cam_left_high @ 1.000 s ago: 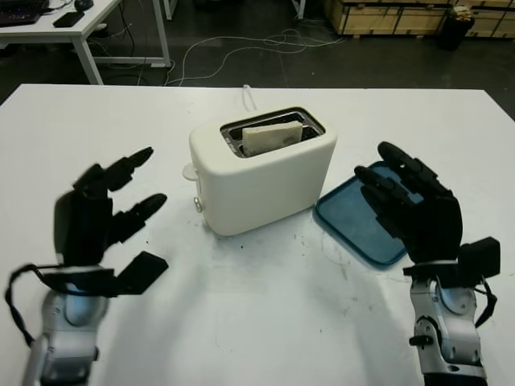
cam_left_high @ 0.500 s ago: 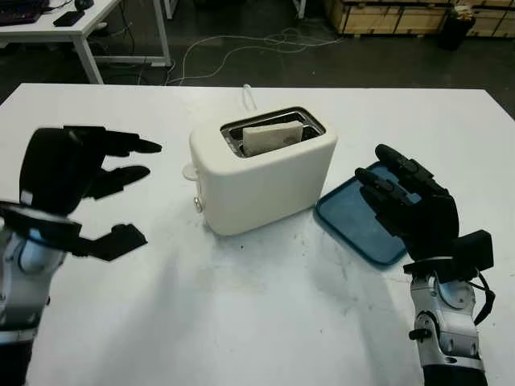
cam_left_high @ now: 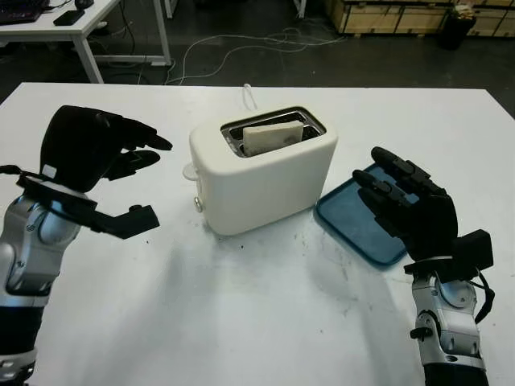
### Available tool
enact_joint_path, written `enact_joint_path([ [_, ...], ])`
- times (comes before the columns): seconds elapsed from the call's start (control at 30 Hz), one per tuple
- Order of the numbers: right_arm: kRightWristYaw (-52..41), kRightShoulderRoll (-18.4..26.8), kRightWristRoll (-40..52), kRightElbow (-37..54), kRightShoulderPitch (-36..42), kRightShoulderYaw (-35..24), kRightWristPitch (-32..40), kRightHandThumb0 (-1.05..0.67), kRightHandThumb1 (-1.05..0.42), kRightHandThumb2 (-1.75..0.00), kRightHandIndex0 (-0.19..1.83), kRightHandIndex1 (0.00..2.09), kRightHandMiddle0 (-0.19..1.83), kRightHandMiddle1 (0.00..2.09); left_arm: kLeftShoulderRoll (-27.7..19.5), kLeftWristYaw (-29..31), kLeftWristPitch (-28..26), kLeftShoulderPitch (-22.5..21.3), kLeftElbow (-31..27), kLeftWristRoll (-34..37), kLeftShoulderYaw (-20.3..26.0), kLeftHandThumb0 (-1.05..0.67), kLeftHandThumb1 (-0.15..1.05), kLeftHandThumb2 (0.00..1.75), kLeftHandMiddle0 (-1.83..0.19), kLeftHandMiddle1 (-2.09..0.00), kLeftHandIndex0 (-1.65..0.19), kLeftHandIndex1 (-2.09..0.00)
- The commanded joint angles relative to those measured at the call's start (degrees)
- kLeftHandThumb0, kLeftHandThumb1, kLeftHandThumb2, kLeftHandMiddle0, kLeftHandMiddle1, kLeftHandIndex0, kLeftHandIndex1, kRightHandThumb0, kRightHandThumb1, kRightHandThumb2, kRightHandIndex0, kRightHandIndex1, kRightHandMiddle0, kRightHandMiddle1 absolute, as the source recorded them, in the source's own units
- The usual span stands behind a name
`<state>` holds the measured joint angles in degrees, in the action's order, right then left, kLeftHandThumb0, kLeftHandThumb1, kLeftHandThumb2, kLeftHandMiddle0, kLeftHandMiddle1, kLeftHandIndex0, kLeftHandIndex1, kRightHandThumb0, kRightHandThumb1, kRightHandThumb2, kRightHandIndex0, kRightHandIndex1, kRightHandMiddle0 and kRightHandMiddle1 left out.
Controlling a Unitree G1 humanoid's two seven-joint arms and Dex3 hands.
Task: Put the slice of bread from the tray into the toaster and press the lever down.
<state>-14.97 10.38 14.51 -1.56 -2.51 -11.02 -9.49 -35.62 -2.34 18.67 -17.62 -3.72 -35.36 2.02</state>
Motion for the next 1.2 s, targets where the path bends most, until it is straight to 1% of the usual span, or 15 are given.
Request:
enact_joint_path([
  [0.0, -0.12, 0.37, -0.39, -0.43, -0.23, -0.36, -1.22, -0.20, -0.92, -0.08, 0.75, 0.06, 0.70, 0.01, 0.14, 0.13, 0.48, -1.21, 0.85, -0.41, -1.11, -0.29, 0.77, 0.00, -1.12, -0.89, -1.38, -0.05],
  [0.1, -0.28, 0.44, -0.48, -0.05, -0.05, -0.29, -1.07, -0.21, -0.92, -0.08, 0.75, 0.05, 0.70, 0.01, 0.47, -0.31, -0.04, -1.56, 1.39, -1.32, -1.97, -0.29, 0.76, 0.00, -1.11, -0.95, -1.38, -0.05],
  [0.2, -1.10, 0.40, -0.02, -0.11, 0.27, -0.18, -1.21, -0.23, -0.92, -0.09, 0.74, 0.05, 0.70, 0.00, 0.18, -0.86, 0.69, -2.19, 3.23, -1.69, -2.41, -0.27, 0.75, 0.00, -1.09, -0.99, -1.37, -0.04],
  [0.3, -1.57, 0.02, 0.13, -0.20, 0.44, -0.12, -1.46, -0.21, -0.92, -0.09, 0.75, 0.05, 0.70, 0.00, -0.42, -0.56, 1.10, -2.98, 4.71, -1.80, -2.70, -0.26, 0.75, 0.00, -1.05, -1.00, -1.36, -0.03],
  [0.57, -1.50, -0.20, -0.27, 0.24, 0.74, 0.21, -1.33, -0.23, -0.92, -0.09, 0.77, 0.05, 0.70, 0.00, -1.62, 2.50, 0.27, -5.12, 6.25, -1.98, -3.70, -0.25, 0.76, 0.00, -1.05, -1.05, -1.35, -0.02],
  [0.77, -0.88, -0.27, -0.58, 0.93, 1.04, 0.32, -0.60, -0.24, -0.92, -0.09, 0.77, 0.04, 0.70, 0.00, -2.09, 3.96, 0.40, -6.45, 7.05, -2.18, -4.25, -0.27, 0.76, 0.00, -1.02, -1.15, -1.36, -0.02],
  [0.93, -0.73, -0.19, -0.49, 1.35, 1.18, 0.47, -0.32, -0.23, -0.92, -0.10, 0.77, 0.03, 0.70, 0.00, -2.10, 6.20, -0.24, -6.50, 5.61, -1.83, -4.26, -0.28, 0.77, 0.01, -1.00, -1.17, -1.36, -0.02],
  [1.1, -0.85, -0.37, -0.34, 0.86, 0.94, 0.42, -1.01, -0.22, -0.92, -0.10, 0.77, 0.03, 0.70, 0.00, -1.96, 7.89, 0.10, -6.75, 4.77, -1.11, -4.10, -0.26, 0.76, 0.00, -1.00, -1.12, -1.36, -0.01],
  [1.17, -0.80, -0.31, -0.46, 0.76, 0.94, 0.38, -1.06, -0.22, -0.92, -0.10, 0.77, 0.03, 0.70, 0.00, -2.02, 9.27, -0.71, -6.80, 3.97, -0.90, -4.03, -0.26, 0.77, 0.00, -1.00, -1.11, -1.35, -0.01],
])
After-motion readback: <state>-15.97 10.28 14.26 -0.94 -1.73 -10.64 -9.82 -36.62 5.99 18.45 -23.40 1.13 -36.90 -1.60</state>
